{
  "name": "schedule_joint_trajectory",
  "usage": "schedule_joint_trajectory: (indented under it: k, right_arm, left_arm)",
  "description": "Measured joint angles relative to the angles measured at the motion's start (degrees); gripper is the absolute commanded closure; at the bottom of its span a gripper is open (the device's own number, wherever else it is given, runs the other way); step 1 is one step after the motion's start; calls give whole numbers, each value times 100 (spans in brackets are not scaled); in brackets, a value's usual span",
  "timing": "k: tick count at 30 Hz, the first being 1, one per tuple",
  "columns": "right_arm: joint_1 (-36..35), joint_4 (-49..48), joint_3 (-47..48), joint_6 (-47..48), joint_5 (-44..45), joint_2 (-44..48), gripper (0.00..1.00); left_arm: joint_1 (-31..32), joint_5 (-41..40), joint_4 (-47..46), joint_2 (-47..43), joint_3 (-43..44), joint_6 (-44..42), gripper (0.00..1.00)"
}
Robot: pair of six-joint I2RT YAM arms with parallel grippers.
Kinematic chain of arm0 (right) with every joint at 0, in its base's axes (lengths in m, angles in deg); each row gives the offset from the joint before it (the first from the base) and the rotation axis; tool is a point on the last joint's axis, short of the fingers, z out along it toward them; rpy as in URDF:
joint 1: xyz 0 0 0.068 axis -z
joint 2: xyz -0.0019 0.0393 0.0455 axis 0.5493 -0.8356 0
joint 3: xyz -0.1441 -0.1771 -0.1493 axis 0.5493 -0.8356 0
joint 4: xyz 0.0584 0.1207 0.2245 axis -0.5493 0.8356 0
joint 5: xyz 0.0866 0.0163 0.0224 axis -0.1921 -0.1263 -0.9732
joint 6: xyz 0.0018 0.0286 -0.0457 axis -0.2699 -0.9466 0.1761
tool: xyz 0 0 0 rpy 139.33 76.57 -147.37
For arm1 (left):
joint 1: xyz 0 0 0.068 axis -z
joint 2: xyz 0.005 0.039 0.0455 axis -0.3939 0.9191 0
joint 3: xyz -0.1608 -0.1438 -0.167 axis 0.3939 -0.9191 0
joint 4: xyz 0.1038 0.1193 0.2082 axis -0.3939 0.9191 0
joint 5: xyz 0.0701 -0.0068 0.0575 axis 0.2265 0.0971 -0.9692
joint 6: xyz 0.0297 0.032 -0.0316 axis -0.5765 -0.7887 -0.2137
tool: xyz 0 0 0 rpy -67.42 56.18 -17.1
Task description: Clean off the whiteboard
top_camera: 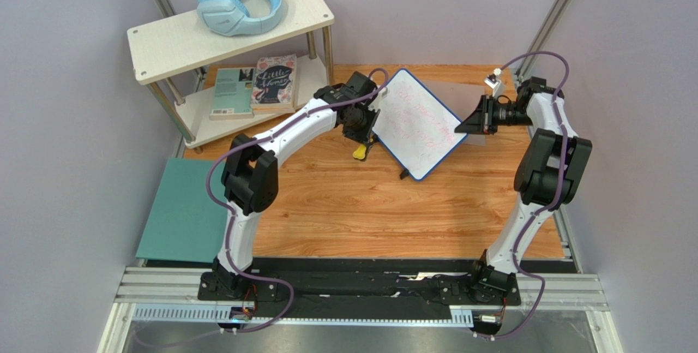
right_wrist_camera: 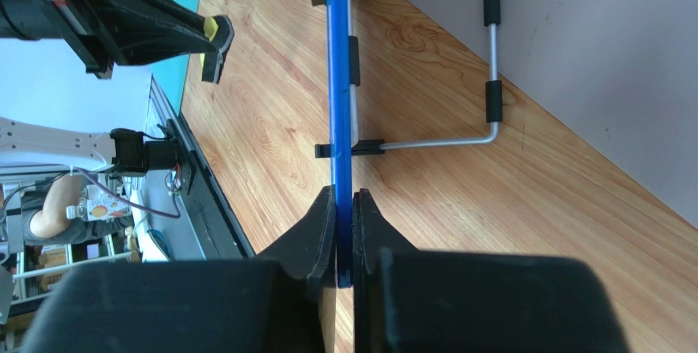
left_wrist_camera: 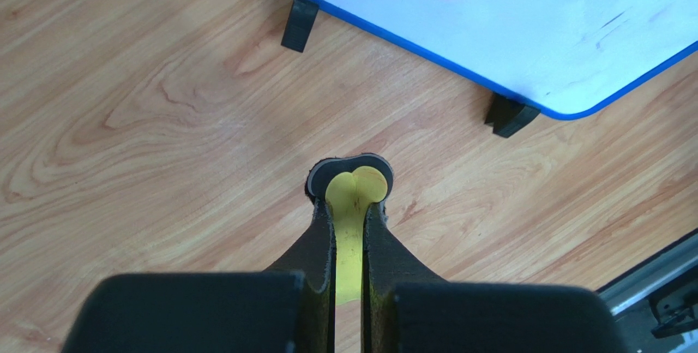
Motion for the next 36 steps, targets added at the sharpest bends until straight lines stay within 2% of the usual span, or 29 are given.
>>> schedule_joint_trajectory:
  k: [10,16,23,36]
  right_arm:
    - [-7,417,140,520,48,-22,100]
    - [-4,614,105,772,138,28,100]
    - [-2,463,-306,772,350,540,100]
    - [-256,236,-518,726,660,1034,100]
  left_arm:
    - [-214,179,-533,0,199,267,100]
    - [-186,160,-1360,4,216,424,100]
    - [-107,-142,-2444,249,275,533,100]
    - [72,-678,-3532,1123,1021,-109,100]
